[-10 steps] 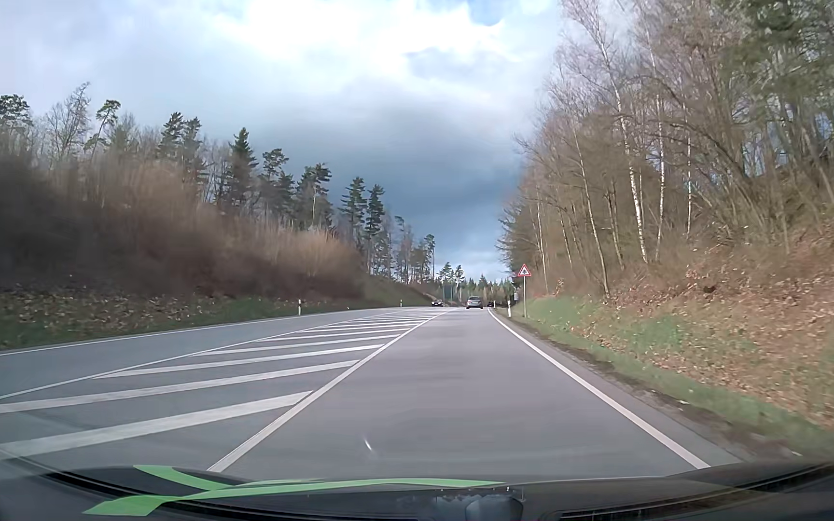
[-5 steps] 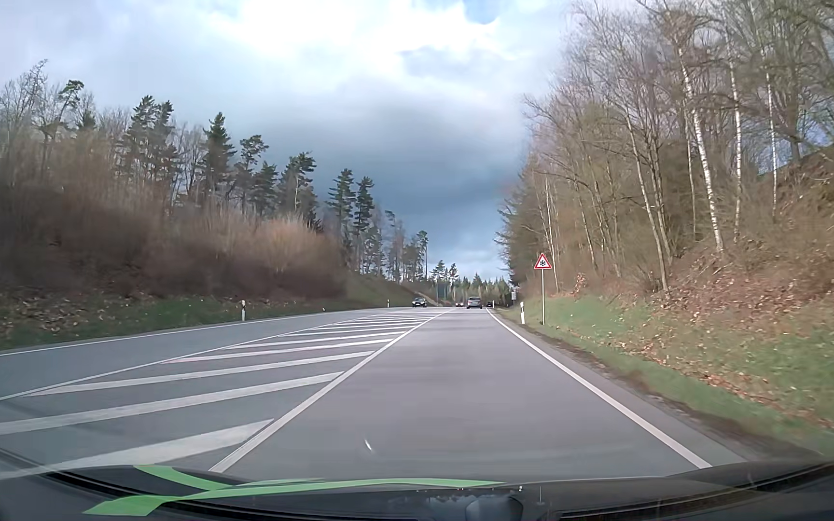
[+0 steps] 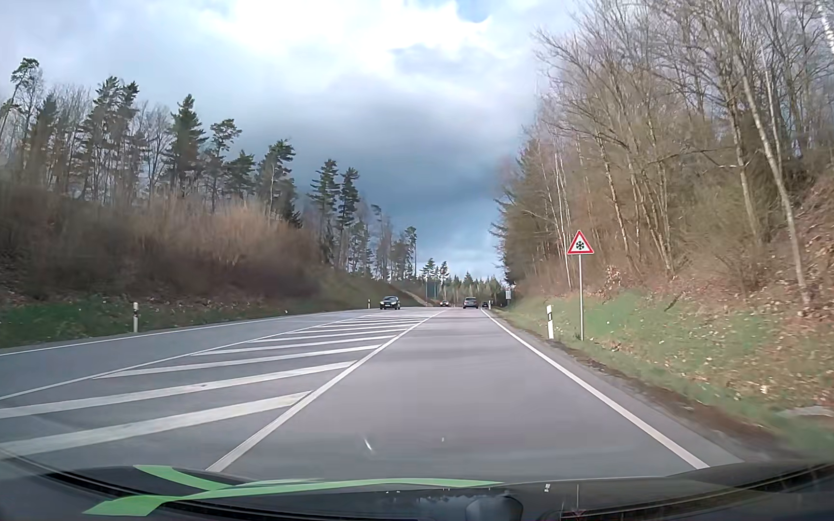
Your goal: Follow the waypoints while adhering to traffic rules and regulations
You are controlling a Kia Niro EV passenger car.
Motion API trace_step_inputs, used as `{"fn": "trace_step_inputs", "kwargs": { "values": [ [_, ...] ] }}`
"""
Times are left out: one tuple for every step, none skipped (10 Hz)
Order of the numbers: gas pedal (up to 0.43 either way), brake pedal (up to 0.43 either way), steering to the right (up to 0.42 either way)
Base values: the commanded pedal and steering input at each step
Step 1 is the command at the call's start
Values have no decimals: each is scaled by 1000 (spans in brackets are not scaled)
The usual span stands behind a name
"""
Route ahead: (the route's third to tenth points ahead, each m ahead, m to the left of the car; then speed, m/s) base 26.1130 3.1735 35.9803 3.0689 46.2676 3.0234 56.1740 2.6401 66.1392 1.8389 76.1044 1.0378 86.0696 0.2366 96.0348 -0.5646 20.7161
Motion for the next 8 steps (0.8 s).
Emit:
{"fn": "trace_step_inputs", "kwargs": {
  "values": [
    [287, 0, 7],
    [287, 0, 5],
    [287, 0, 4],
    [287, 0, 4],
    [287, 0, 4],
    [287, 0, 3],
    [287, 0, 3],
    [287, 0, 3]
  ]
}}
